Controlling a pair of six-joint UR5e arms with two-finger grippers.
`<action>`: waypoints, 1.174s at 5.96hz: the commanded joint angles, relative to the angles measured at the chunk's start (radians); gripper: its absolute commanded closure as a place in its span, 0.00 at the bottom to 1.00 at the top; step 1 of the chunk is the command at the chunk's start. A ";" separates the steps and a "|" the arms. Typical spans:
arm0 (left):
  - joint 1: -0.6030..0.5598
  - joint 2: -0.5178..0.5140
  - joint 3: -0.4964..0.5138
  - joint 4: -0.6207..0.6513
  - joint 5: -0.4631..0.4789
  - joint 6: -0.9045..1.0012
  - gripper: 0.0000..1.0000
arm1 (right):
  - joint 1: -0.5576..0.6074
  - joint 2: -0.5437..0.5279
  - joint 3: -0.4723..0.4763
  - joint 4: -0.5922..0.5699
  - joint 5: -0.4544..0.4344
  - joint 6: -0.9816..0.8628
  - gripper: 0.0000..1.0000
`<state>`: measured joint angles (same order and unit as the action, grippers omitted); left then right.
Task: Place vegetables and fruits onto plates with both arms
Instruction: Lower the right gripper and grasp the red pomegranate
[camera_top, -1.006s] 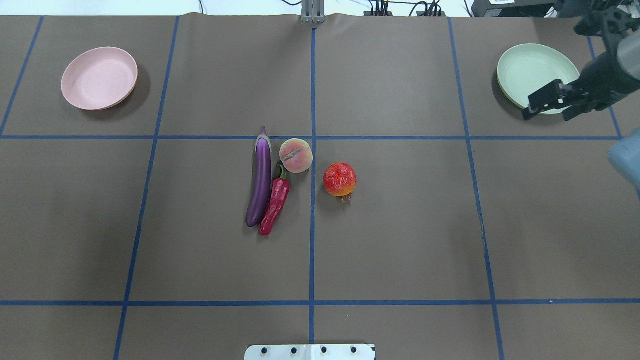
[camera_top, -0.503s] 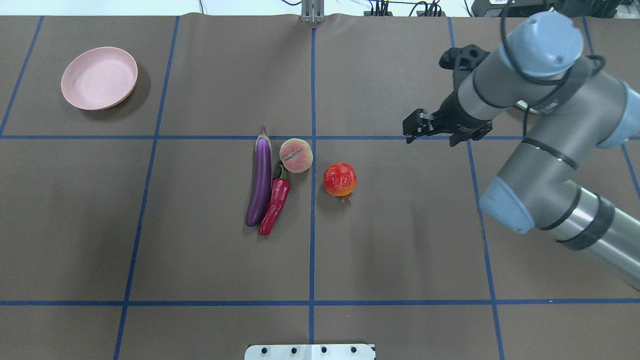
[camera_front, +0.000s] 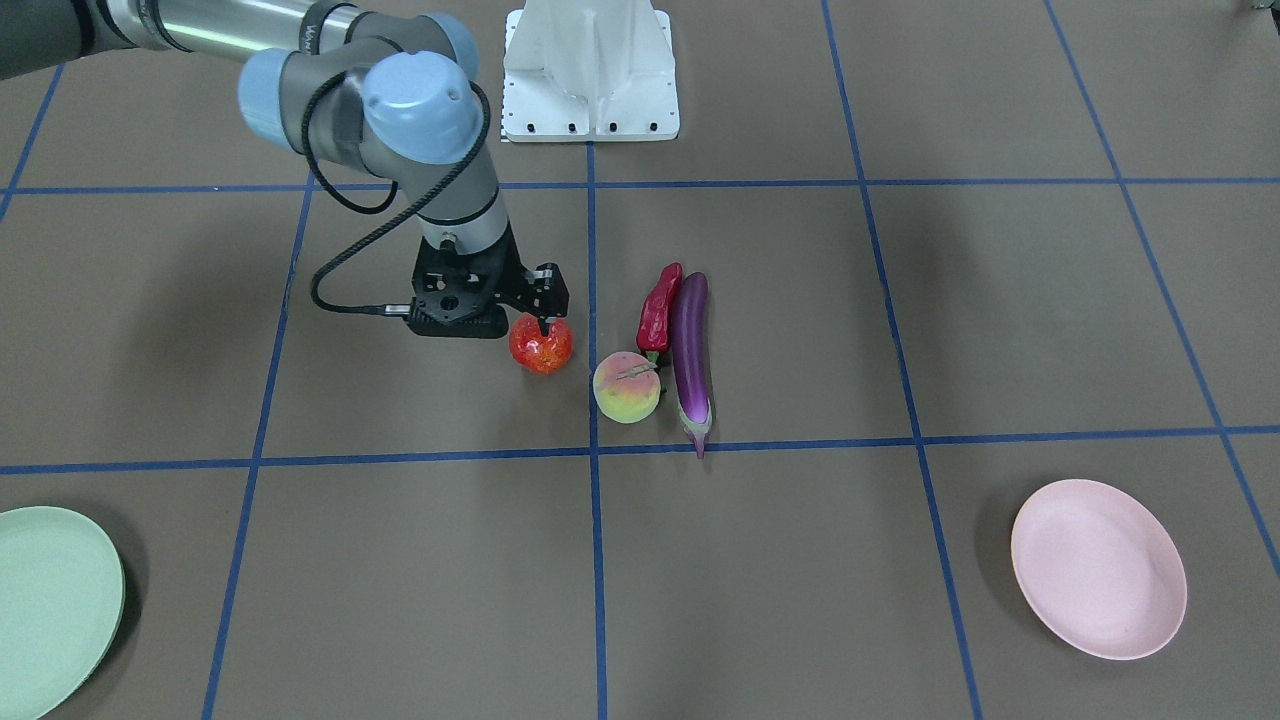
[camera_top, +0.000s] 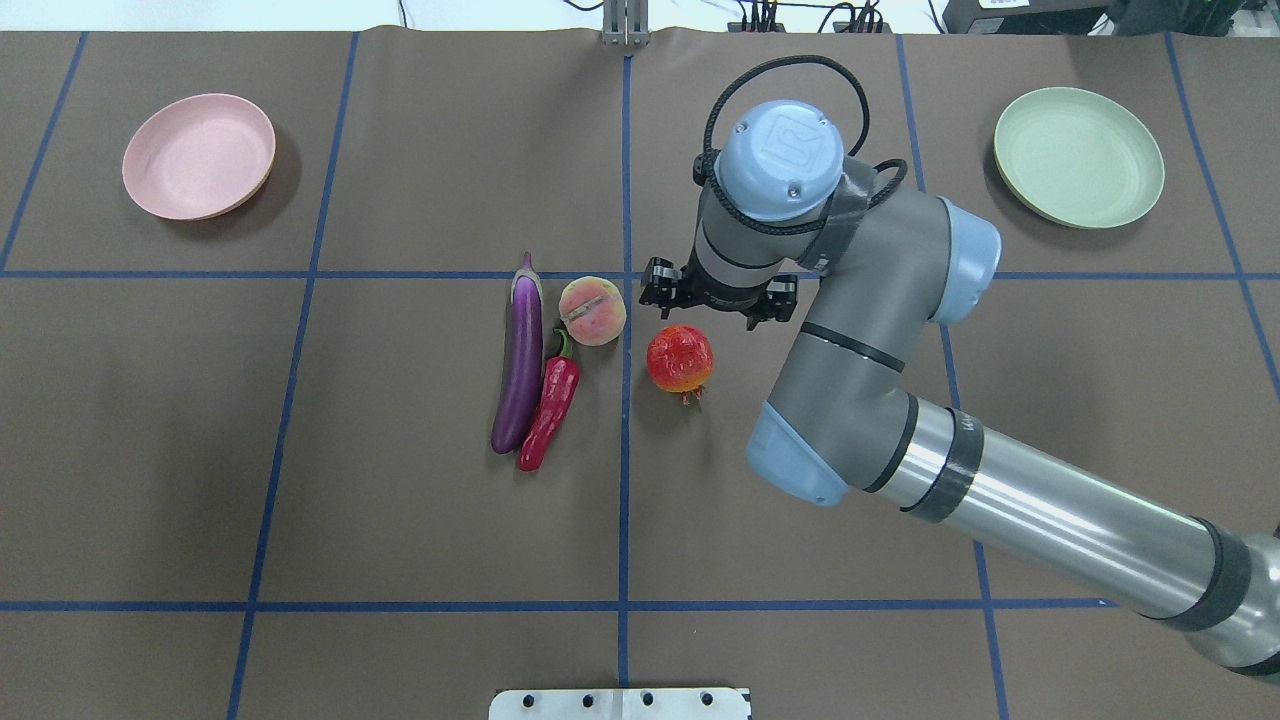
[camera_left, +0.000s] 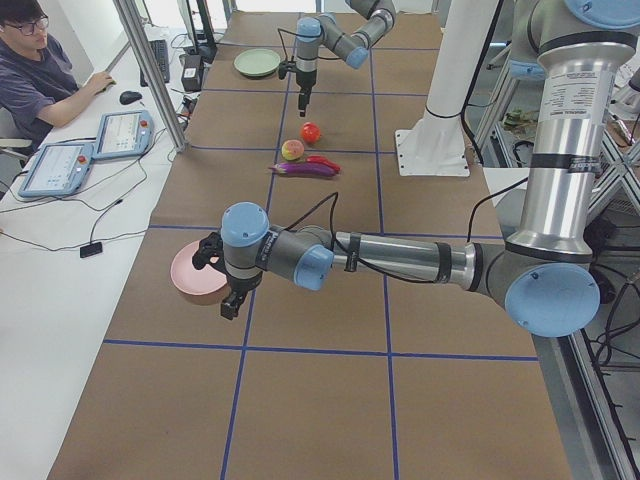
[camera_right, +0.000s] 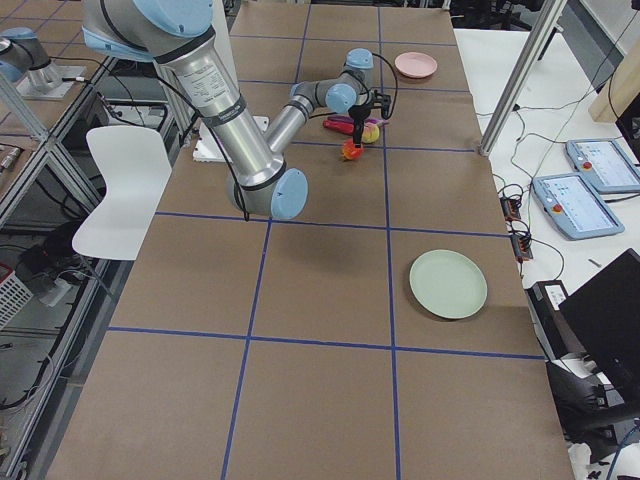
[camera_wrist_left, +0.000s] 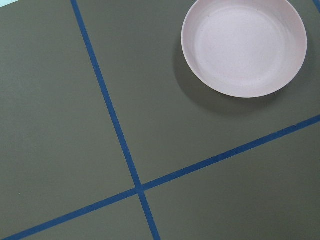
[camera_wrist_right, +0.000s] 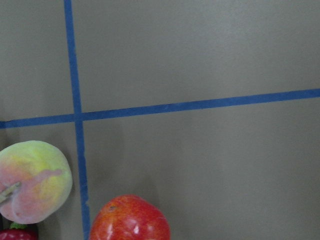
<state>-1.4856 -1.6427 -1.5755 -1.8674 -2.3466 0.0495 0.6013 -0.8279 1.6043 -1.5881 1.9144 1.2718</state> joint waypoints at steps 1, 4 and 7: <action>0.001 0.000 0.006 -0.001 0.000 0.000 0.00 | -0.050 0.021 -0.036 0.003 -0.055 0.023 0.00; 0.001 -0.002 0.006 -0.001 0.000 0.000 0.00 | -0.084 0.016 -0.087 0.016 -0.103 0.018 0.00; 0.001 0.000 0.008 -0.001 0.000 0.000 0.00 | -0.106 0.012 -0.096 0.026 -0.152 0.012 0.11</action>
<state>-1.4849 -1.6430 -1.5682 -1.8684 -2.3470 0.0491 0.5035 -0.8154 1.5112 -1.5667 1.7833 1.2864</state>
